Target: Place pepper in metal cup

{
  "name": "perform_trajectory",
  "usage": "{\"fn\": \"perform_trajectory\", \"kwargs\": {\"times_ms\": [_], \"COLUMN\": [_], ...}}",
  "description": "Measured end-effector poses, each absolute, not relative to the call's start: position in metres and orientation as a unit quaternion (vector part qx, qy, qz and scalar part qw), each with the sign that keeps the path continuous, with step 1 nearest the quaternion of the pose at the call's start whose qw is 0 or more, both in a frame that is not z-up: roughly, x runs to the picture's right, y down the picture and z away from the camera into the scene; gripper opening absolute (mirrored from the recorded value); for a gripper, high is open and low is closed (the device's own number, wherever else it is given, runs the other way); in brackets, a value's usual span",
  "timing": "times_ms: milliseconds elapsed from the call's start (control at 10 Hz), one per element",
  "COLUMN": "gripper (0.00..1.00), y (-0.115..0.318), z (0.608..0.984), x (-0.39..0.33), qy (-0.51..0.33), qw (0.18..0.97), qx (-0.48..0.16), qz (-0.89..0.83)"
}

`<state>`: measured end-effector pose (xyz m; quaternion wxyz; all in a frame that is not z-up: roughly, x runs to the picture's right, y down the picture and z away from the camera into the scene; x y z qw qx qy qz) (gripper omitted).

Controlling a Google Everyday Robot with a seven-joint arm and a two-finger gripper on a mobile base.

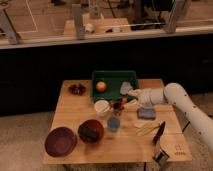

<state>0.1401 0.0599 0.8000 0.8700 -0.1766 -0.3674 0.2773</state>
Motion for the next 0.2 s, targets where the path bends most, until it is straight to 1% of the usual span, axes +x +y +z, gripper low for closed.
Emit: {"fn": "perform_trajectory", "kwargs": {"times_ms": [200], "gripper": [0.80], "y": [0.0560], "z": [0.7920], "x": [0.1448], "qy": [-0.368], "qw": [0.871], "qx": [-0.174], "qz": [0.276]}}
